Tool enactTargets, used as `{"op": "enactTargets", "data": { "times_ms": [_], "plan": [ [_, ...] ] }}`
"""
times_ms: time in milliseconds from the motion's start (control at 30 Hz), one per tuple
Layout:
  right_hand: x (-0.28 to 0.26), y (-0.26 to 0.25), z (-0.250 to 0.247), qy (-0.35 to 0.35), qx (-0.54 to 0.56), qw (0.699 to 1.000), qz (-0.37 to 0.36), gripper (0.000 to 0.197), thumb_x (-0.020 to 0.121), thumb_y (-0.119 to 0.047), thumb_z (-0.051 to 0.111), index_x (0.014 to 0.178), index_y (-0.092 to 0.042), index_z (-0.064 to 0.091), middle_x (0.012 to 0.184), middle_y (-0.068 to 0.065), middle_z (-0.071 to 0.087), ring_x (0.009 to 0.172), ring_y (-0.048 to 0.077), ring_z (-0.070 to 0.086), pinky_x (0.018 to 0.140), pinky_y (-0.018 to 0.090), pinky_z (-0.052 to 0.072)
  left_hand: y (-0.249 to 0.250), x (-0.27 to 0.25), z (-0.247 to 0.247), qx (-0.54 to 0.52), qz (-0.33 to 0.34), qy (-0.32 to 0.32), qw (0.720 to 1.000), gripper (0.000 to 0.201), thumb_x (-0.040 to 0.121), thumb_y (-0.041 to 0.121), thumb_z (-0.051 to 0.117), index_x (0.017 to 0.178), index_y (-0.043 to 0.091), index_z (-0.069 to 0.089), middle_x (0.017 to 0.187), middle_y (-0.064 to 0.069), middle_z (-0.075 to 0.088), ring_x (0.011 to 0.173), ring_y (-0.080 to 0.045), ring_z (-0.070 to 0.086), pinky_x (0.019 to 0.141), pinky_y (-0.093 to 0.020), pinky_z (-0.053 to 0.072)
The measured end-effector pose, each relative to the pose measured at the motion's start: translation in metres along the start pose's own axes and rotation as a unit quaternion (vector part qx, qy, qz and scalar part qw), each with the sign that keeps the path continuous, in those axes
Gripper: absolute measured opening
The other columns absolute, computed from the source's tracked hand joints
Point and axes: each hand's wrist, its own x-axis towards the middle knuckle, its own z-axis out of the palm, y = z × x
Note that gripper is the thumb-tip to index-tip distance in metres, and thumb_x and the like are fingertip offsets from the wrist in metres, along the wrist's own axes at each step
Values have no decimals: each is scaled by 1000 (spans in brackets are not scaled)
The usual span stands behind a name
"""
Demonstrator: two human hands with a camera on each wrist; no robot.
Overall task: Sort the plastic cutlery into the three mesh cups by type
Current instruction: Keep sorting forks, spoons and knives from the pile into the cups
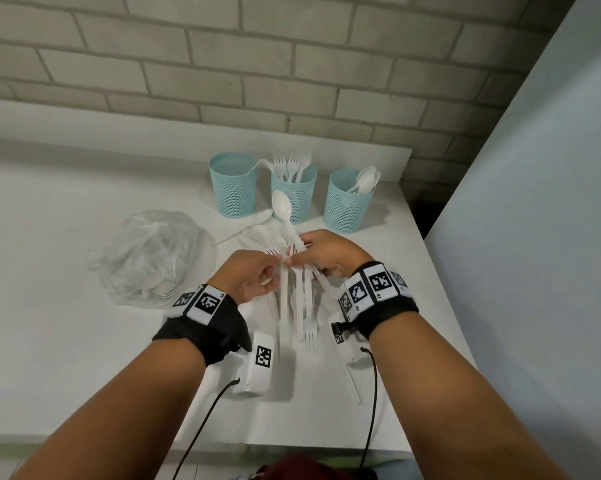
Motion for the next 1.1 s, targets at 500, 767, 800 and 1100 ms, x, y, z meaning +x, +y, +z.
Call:
{"op": "enactTargets", "data": {
  "times_ms": [500, 767, 800, 1100],
  "plan": [
    [43, -37, -8, 116, 3, 985, -130, 6, 89, -13, 62, 91, -9, 65, 85, 9, 66, 79, 22, 63, 79, 35, 53, 29, -11, 12, 38, 146, -102, 983, 34, 100, 17, 27, 106, 7, 60, 99, -23, 64, 71, -30, 67, 64, -33, 57],
    [56, -34, 1, 214, 93, 965, -121, 15, 100, -21, 41, 100, -9, 50, 78, 5, 54, 78, 25, 59, 63, 35, 50, 22, -14, 8, 84, 132, -77, 985, 28, 89, 8, 30, 87, 5, 57, 84, -18, 69, 61, -31, 63, 58, -29, 52],
    [58, -33, 4, 224, 97, 963, -114, 18, 100, -23, 40, 102, -8, 50, 78, 4, 53, 80, 24, 58, 66, 36, 49, 20, -13, 7, 96, 140, -83, 982, 29, 89, 8, 30, 90, 3, 58, 83, -18, 69, 60, -30, 63, 58, -29, 53],
    [63, -32, 16, 310, 193, 929, -56, 32, 101, -28, 33, 112, -4, 49, 89, 9, 59, 75, 20, 60, 61, 29, 48, 14, -4, 7, 146, 217, -85, 962, 23, 89, 6, 31, 83, 3, 54, 62, -11, 56, 42, -11, 41, 41, -16, 32]
  ]
}}
